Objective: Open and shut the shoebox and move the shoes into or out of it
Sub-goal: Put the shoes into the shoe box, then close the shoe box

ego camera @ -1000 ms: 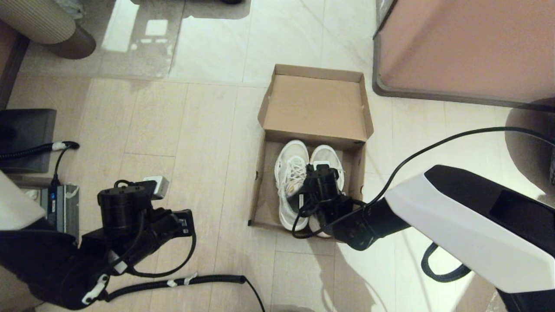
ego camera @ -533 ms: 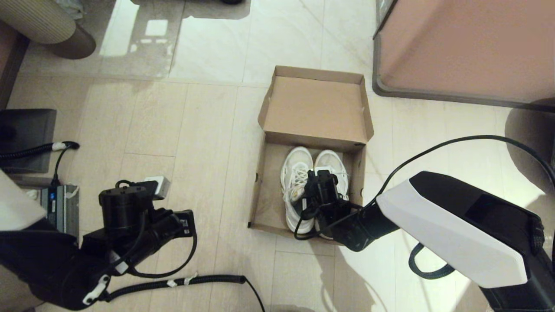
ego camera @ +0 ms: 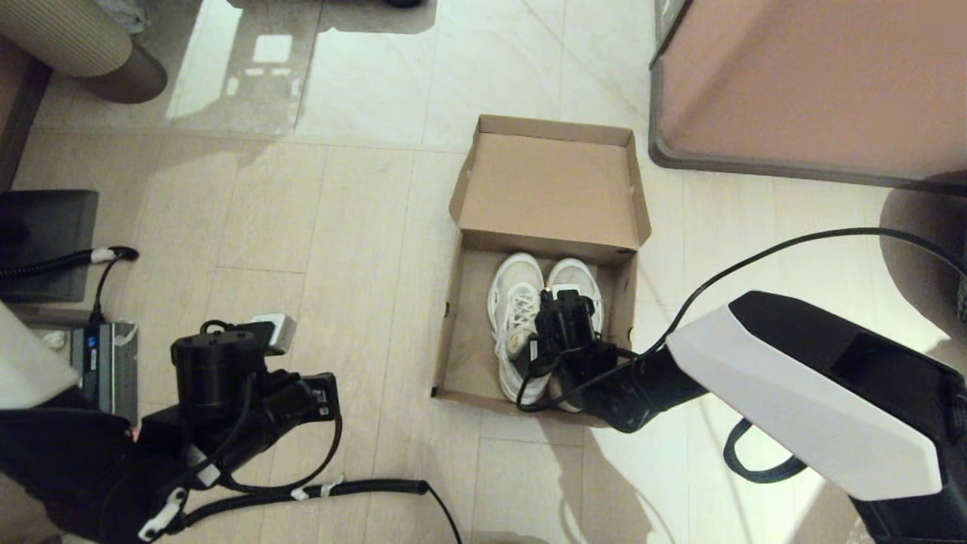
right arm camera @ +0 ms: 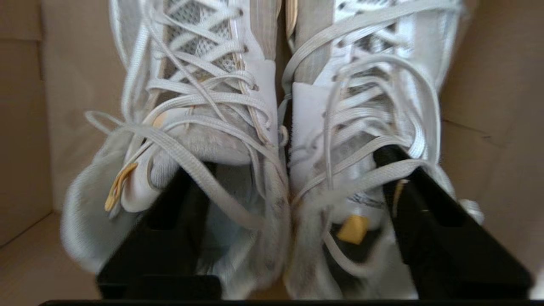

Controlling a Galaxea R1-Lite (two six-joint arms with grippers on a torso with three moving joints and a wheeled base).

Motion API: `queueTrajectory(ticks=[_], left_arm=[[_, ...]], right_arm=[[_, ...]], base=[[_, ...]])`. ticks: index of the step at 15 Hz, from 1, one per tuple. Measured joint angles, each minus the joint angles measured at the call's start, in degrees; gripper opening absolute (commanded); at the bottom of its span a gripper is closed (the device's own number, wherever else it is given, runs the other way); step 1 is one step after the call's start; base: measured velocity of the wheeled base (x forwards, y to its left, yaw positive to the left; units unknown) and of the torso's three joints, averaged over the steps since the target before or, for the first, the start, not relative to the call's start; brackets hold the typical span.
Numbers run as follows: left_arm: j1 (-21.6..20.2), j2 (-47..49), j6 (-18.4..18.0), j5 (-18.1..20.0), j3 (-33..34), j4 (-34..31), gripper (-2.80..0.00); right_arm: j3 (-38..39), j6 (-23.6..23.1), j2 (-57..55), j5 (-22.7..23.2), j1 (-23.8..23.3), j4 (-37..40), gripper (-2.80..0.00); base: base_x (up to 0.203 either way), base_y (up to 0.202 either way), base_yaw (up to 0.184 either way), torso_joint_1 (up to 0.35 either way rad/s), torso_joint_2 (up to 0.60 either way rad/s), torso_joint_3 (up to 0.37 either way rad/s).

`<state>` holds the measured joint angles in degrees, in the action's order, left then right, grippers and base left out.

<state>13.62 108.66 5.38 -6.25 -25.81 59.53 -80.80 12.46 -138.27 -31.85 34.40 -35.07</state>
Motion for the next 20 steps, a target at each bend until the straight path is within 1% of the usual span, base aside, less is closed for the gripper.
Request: queueTrajectory(ticks=[3, 6, 7, 9, 11, 14, 20], left_arm=[[0.09, -0.75, 0.02, -0.05, 2.3, 0.26, -2.8], [0.94, -2.87, 0.02, -0.05, 4.95, 0.28, -2.8], [1.18, -4.03, 0.02, -0.03, 5.71, 0.28, -2.8], [1.47, -7.1, 0.02, -0.02, 8.1, 0.28, -2.8], [1.65, -10.52, 0.1, -0.05, 11.6, 0.2, -2.8], [1.8, -13.96, 0.53, -0.24, 14.32, 0.17, -2.8], [2.61, -15.75, 0.6, -0.11, 14.82, 0.17, -2.8]], right_arm=[[4.76, 0.33, 5.33, -0.55, 1.62, 0.68, 0.0], [14.25, 0.49, 13.27, -1.36, 4.08, 0.51, 0.0], [17.88, 0.62, 15.8, -1.74, 4.86, 0.36, -2.8], [25.54, 0.82, 21.2, -2.31, 6.49, 0.12, -2.8], [30.72, 0.88, 25.78, -2.55, 7.19, 0.01, -2.8], [33.97, 0.57, 30.2, -2.6, 6.21, 0.16, -2.8], [42.86, 0.66, 36.81, -2.57, 5.45, 0.03, -2.8]], base=[[0.0, 0.0, 0.0, 0.0, 0.0, 0.0], [0.0, 0.0, 0.0, 0.0, 0.0, 0.0], [0.0, 0.0, 0.0, 0.0, 0.0, 0.0], [0.0, 0.0, 0.0, 0.0, 0.0, 0.0], [0.0, 0.0, 0.0, 0.0, 0.0, 0.0], [0.0, 0.0, 0.0, 0.0, 0.0, 0.0], [0.0, 0.0, 0.0, 0.0, 0.0, 0.0]])
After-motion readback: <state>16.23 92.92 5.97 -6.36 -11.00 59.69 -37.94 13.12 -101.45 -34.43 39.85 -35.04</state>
